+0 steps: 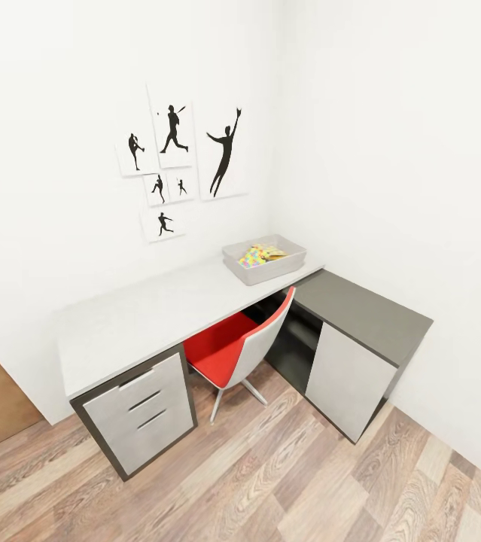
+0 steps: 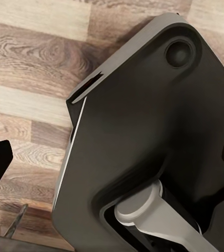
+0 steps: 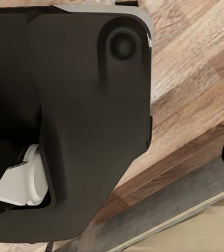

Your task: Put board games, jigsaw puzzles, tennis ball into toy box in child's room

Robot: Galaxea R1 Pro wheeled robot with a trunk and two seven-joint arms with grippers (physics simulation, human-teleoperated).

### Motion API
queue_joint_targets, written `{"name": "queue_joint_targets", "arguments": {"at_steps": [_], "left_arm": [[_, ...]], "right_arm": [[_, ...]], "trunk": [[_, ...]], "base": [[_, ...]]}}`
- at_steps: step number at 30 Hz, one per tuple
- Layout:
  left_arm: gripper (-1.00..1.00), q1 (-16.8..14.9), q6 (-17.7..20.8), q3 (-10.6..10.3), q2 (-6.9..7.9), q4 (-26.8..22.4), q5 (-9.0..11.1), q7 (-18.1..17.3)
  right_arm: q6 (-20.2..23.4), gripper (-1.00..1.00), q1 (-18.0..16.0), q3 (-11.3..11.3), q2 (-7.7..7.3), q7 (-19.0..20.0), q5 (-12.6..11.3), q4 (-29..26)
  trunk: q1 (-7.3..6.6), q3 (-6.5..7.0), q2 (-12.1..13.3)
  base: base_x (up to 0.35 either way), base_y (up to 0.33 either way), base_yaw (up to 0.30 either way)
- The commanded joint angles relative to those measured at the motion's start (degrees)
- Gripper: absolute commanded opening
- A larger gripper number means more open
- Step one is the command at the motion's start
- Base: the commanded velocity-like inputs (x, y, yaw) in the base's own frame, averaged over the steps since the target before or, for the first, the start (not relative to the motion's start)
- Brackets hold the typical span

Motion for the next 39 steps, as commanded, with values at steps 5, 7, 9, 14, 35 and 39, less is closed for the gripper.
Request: {"name": "queue_joint_targets", "arguments": {"at_steps": [5,7,9,14,35,39], "left_arm": [[1.0,0.0,0.3,0.2,-0.03,-0.1,0.4,-0.2],[1.0,0.0,0.3,0.2,-0.03,-0.1,0.4,-0.2],[1.0,0.0,0.3,0.2,-0.03,-0.1,0.4,-0.2],[1.0,0.0,0.3,0.2,-0.04,-0.1,0.4,-0.2],[1.0,0.0,0.3,0.2,-0.04,-0.1,0.4,-0.2],[1.0,0.0,0.3,0.2,-0.04,-0.1,0.4,-0.2]], "right_arm": [[0.3,1.0,0.2,0.4,-0.02,-0.2,-0.6,-0.2],[0.3,1.0,0.2,0.4,-0.01,-0.2,-0.7,-0.2],[0.2,1.0,0.2,0.5,-0.01,-0.2,-0.7,-0.1],[0.2,1.0,0.2,0.5,0.0,-0.2,-0.7,-0.1],[0.2,1.0,0.1,0.4,0.01,-0.2,-0.7,-0.1],[0.2,1.0,0.1,0.4,0.01,-0.2,-0.7,-0.1]], "trunk": [[0.03,-0.1,-0.1],[0.03,-0.1,-0.1],[0.03,-0.1,-0.1],[0.03,-0.1,-0.1],[0.03,-0.1,-0.1],[0.03,-0.1,-0.1]], "base": [[0.0,0.0,0.0],[0.0,0.0,0.0],[0.0,0.0,0.0],[0.0,0.0,0.0],[0.0,0.0,0.0],[0.0,0.0,0.0]]}}
